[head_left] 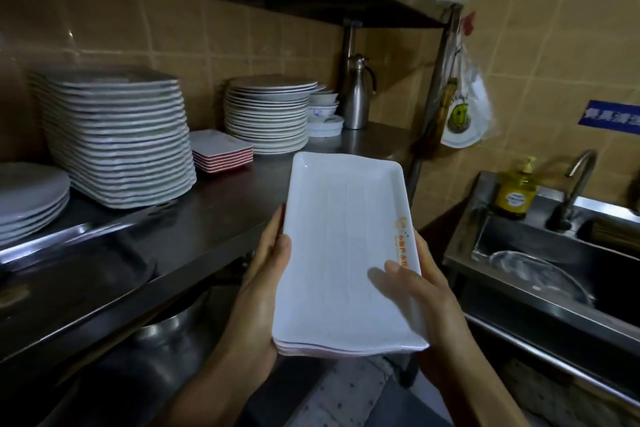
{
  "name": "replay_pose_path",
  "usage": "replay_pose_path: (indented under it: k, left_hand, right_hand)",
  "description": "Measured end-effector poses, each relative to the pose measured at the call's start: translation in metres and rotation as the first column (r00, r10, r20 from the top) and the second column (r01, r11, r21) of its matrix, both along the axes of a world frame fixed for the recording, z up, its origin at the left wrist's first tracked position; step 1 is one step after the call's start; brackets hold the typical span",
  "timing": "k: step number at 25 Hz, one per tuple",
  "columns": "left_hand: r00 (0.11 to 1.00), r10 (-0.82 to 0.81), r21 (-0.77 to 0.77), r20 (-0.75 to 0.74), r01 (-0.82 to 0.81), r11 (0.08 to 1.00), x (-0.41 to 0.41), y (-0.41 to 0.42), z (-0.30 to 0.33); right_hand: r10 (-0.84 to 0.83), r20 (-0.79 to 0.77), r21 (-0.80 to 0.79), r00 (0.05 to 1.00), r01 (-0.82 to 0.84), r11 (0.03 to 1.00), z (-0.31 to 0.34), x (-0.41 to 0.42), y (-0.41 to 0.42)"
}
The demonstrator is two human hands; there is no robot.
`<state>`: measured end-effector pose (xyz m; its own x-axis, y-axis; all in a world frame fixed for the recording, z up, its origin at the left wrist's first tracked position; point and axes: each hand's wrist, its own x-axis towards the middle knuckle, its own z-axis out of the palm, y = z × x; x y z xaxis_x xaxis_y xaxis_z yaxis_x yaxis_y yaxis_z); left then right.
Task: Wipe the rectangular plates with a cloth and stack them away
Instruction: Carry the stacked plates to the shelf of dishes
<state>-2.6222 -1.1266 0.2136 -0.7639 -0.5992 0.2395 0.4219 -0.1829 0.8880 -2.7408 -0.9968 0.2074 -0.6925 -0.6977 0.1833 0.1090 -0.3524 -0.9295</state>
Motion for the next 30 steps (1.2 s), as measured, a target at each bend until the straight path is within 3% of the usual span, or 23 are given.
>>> replay_pose_path:
  k: [12,17,19,22,25,30]
  left_hand:
    - [0.934,0.351,-0.114,0.061,-0.343,0.932,-0.119,-0.108,0.022]
    - [0.856,0.516,-0.025,0.025,-0.515,0.857,-0.154,-0.136,0.022]
    - [0.798,0.600,0.018,0.058,-0.602,0.798,-0.178,-0.159,0.024]
    - [0.686,0.725,-0.080,0.065,-0.721,0.689,-0.195,-0.182,0.024]
    - [0.601,0.791,-0.024,0.114,-0.795,0.607,-0.216,-0.181,0.036]
    - [0.642,0.767,0.055,-0.011,-0.765,0.641,-0.221,-0.209,0.057]
  right_hand:
    - [0.267,-0.002,-0.020,0.964,-0.267,0.964,0.018,-0.144,-0.137]
    - [0.445,0.014,0.014,0.896,-0.445,0.896,0.017,-0.193,-0.195]
    - [0.527,-0.018,0.035,0.850,-0.526,0.850,0.022,-0.218,-0.219]
    - [0.617,-0.014,0.058,0.787,-0.615,0.786,0.030,-0.250,-0.255]
    - [0.677,-0.018,0.074,0.736,-0.674,0.735,0.039,-0.268,-0.288]
    - [0.749,0.072,-0.004,0.659,-0.750,0.661,0.056,-0.276,-0.341]
